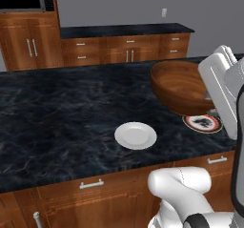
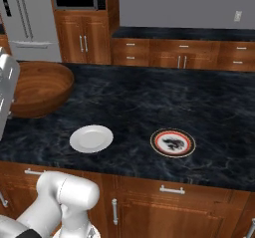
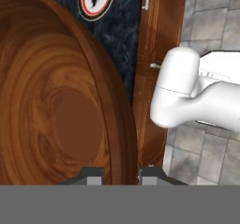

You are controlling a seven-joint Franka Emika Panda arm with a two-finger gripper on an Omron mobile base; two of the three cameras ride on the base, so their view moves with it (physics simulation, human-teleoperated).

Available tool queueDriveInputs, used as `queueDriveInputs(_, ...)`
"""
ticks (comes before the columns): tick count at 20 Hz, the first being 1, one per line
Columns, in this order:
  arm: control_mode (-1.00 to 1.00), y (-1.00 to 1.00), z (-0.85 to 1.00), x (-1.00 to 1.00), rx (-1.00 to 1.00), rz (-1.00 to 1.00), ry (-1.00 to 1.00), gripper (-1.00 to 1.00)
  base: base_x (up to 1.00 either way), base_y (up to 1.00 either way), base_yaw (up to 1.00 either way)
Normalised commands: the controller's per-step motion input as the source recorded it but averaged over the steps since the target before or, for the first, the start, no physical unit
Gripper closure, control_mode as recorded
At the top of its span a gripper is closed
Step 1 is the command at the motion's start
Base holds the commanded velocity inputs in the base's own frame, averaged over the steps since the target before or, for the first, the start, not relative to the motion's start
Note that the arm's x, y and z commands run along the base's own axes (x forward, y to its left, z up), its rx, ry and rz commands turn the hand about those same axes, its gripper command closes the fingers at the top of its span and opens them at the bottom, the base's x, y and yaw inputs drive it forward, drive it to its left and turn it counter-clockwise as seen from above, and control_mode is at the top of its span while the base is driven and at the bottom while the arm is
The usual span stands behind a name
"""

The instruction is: Move the bowls from the cabinet to the plates on the dining table.

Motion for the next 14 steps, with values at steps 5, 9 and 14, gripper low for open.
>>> queueDriveInputs(5,-1.00,-0.25,-0.36,0.16,-0.04,0.01,-0.03,1.00,0.00,0.00,0.00)
queueDriveInputs(9,-1.00,-0.13,-0.40,0.21,-0.03,0.07,-0.03,1.00,0.00,0.00,0.00)
queueDriveInputs(14,-1.00,-0.03,-0.58,0.41,-0.01,0.16,-0.04,1.00,0.00,0.00,0.00)
